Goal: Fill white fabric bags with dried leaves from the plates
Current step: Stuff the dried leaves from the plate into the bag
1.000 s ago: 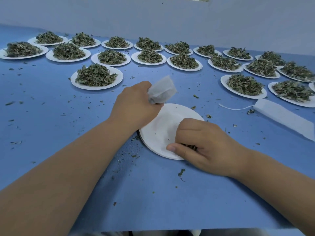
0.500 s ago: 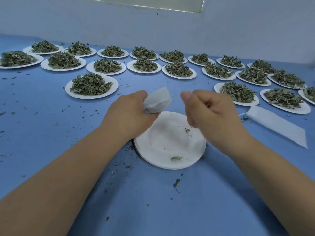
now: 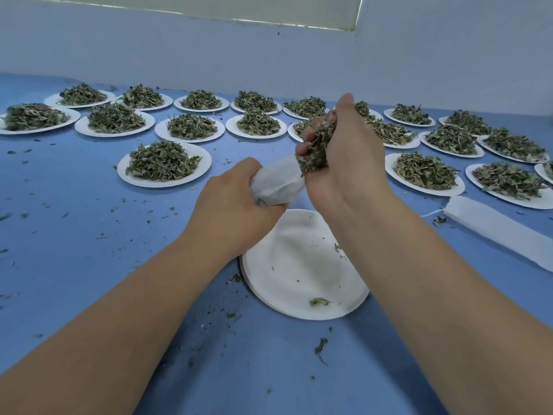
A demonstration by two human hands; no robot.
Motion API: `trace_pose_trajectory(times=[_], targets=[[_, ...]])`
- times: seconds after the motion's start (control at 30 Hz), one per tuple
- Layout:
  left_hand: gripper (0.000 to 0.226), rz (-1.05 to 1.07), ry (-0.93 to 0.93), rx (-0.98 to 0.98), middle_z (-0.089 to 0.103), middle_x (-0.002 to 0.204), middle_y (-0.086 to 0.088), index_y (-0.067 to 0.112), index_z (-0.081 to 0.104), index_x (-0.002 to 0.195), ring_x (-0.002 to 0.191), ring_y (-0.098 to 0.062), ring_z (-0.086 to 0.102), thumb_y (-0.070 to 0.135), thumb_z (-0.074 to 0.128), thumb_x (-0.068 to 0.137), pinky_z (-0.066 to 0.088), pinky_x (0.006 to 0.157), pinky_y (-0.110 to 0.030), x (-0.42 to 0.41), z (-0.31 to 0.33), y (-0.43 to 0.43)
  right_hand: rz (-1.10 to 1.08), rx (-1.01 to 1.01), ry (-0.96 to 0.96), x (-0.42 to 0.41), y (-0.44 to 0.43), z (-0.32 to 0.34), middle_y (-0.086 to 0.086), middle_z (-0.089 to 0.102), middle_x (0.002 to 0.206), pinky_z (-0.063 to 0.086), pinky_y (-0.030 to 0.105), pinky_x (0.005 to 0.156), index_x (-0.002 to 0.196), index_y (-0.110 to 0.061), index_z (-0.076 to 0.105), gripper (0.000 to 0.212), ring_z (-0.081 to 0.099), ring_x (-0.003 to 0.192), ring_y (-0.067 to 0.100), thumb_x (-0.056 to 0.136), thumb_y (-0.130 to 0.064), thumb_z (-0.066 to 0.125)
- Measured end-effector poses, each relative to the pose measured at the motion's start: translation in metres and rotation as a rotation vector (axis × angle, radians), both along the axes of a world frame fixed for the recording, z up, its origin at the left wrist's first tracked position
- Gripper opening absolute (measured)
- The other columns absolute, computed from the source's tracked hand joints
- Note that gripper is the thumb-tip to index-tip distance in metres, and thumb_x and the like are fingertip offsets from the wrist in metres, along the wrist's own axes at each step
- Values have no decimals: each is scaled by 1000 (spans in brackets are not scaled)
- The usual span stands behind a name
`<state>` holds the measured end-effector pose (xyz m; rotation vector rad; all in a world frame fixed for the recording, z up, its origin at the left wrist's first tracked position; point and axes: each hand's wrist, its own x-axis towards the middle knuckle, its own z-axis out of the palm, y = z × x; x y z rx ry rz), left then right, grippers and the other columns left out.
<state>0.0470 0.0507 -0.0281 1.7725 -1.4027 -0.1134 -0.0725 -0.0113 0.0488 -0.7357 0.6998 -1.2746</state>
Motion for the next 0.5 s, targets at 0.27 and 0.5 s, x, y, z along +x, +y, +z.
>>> trace_pose_trajectory(times=[0.27, 0.5], targets=[[40, -39, 118, -6, 51, 64, 20, 25, 41, 71, 56, -4, 44, 53, 68, 74, 34, 45, -14, -9, 3, 1, -95, -161, 353, 5, 6, -2, -6, 65, 66, 47, 32, 65, 49, -23, 64, 67, 62, 71, 19, 107, -43, 39], [42, -14, 159, -49, 52, 60, 17, 24, 40, 69, 53, -5, 44, 48, 72, 80, 34, 44, -13, -9, 4, 0, -35, -177, 192, 6, 14, -7, -4, 73, 78, 53, 25, 70, 89, -16, 61, 27, 70, 71, 10, 108, -20, 42]])
